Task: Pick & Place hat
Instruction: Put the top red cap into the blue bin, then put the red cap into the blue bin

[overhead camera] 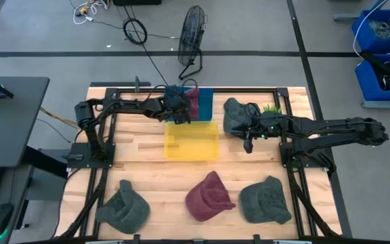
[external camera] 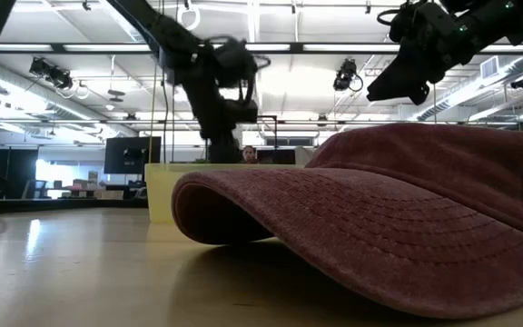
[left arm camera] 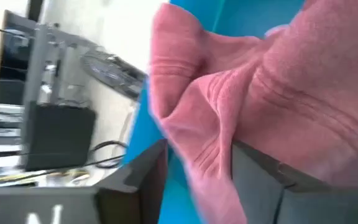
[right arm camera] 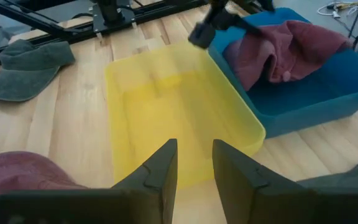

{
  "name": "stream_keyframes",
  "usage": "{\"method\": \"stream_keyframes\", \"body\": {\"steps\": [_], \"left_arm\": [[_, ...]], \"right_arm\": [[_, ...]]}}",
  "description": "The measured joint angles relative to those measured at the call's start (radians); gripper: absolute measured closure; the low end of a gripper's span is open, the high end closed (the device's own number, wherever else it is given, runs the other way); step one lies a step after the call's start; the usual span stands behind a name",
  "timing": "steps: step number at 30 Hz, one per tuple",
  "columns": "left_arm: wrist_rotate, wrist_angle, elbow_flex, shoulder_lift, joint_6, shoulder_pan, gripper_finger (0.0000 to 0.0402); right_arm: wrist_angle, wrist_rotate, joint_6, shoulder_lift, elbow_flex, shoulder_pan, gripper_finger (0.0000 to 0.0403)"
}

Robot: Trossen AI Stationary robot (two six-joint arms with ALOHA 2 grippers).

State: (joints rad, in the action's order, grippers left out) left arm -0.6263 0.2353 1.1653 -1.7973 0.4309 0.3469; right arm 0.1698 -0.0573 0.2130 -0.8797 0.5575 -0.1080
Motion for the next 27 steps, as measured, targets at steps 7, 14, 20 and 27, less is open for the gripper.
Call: {"method": "stream_keyframes", "body": {"steps": [7,14,20,27], "left_arm": [[-0.009,0.242,0.06,0.156,-0.069,-0.111,0.0178],[-0.01,0.362,0.06,0.359,-0.346,-0.222,0.0182],[-0.008,0.459,0.061,0.469,-0.529,-0.303,0.0193],[-0.005,0.48,0.06,0.496,-0.582,-0.37,0.0197]], "right_arm": [[-0.051,0.044,0.074,0.0,0.0,0.073,0.0295],[-0.179,0.057,0.255,-0.097,0.0,0.286,0.0295],[-0.417,0.05,0.372,-0.311,-0.001,0.475,0.0295],[-0.44,0.051,0.422,-0.573,0.11,0.616,0.0295]]}}
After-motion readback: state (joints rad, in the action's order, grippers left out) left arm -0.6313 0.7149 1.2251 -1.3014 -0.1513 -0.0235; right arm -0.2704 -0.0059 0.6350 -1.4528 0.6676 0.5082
